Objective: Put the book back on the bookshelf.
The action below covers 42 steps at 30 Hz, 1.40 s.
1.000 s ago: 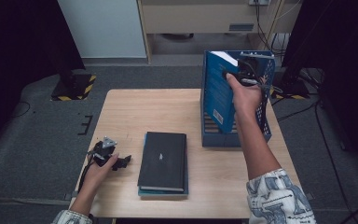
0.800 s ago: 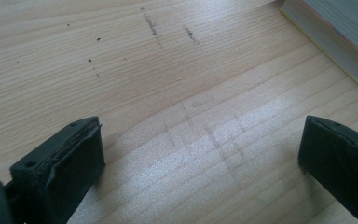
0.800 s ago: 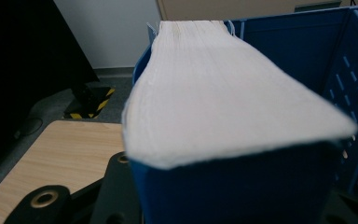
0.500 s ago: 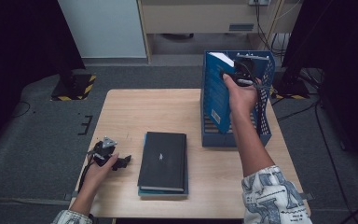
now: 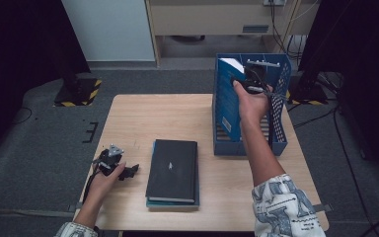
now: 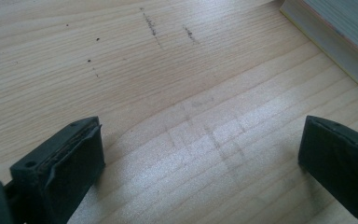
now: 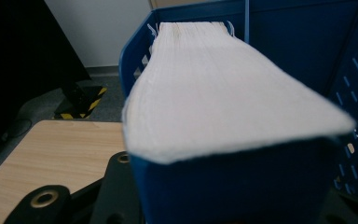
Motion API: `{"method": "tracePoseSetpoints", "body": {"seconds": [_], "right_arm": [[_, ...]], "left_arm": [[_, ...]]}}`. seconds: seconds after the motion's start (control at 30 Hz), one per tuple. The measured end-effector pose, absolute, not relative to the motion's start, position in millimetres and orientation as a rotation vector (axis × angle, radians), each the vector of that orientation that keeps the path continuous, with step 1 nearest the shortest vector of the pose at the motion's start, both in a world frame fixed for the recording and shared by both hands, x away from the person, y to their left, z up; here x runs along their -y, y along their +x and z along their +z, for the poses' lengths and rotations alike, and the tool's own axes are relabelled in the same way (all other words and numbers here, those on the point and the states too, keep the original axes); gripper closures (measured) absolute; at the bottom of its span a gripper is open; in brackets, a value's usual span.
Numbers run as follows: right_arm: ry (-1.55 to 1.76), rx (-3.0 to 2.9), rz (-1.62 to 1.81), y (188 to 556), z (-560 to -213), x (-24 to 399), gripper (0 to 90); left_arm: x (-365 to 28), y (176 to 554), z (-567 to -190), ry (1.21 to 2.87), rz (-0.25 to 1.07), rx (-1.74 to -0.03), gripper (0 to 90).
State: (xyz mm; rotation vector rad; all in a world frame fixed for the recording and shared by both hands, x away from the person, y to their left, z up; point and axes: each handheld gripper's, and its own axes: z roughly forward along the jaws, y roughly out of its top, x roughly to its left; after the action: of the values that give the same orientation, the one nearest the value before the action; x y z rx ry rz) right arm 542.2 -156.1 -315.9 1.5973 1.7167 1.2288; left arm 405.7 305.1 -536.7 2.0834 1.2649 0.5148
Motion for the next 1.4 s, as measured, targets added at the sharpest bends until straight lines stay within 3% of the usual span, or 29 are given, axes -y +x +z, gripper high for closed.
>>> {"method": "tracePoseSetpoints", "body": {"seconds": [1.4], "right_arm": [[1.608, -1.724, 1.193, 545.2, -343.2, 151.9, 60.8]], "left_arm": [[-305.3, 406.2, -536.5, 2.089, 0.513, -1.263, 0.0]]}}
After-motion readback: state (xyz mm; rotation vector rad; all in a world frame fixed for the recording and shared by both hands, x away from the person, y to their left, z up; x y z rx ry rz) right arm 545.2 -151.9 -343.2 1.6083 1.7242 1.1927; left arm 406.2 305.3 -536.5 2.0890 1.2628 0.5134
